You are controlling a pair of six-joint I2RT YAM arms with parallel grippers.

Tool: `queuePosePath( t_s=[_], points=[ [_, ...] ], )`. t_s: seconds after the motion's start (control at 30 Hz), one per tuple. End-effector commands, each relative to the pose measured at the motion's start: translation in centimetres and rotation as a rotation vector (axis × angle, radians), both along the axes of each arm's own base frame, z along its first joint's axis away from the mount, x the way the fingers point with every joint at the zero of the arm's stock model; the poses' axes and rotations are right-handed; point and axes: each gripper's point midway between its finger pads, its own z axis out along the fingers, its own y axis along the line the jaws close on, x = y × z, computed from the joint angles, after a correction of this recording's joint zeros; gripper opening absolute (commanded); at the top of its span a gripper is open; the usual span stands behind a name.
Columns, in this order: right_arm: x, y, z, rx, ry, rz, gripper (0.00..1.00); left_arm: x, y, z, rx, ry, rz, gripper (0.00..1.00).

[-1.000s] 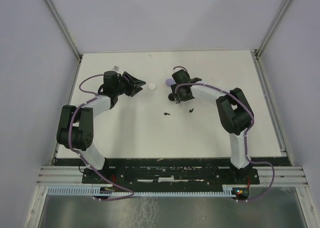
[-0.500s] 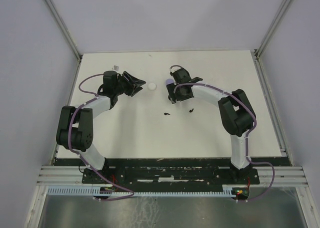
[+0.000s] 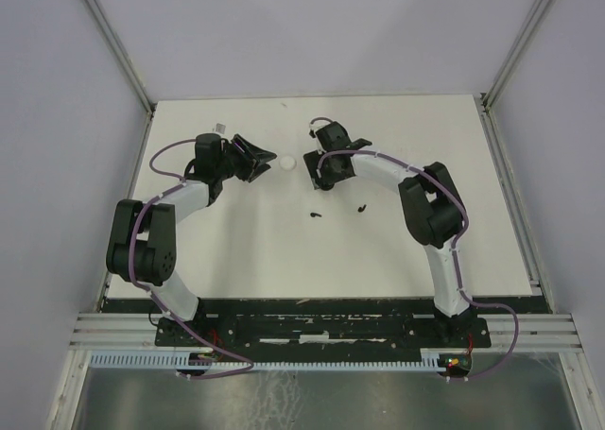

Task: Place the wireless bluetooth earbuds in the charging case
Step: Pick up the charging case at the center of the board.

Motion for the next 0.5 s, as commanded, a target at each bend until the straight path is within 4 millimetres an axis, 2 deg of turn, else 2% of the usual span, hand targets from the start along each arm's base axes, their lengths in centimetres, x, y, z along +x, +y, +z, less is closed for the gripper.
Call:
queuePosePath(
  t_s=[0.0, 0.3, 0.47],
  points=[
    [0.8, 1.1, 0.3, 0.014, -0.012, 0.027, 0.82, 0.7, -0.2, 2.8, -0.003, -0.106, -0.028, 0.54],
    [0.5, 1.1, -1.0, -0.008, 0.01, 0.034, 0.74, 0.9, -0.2, 2.7, -0.003, -0.103, -0.029, 0.54],
    [0.1, 0.7, -1.5, -0.023, 0.019, 0.028, 0.62, 0.8, -0.2, 2.4, -0.002, -0.098, -0.03, 0.54]
  ],
)
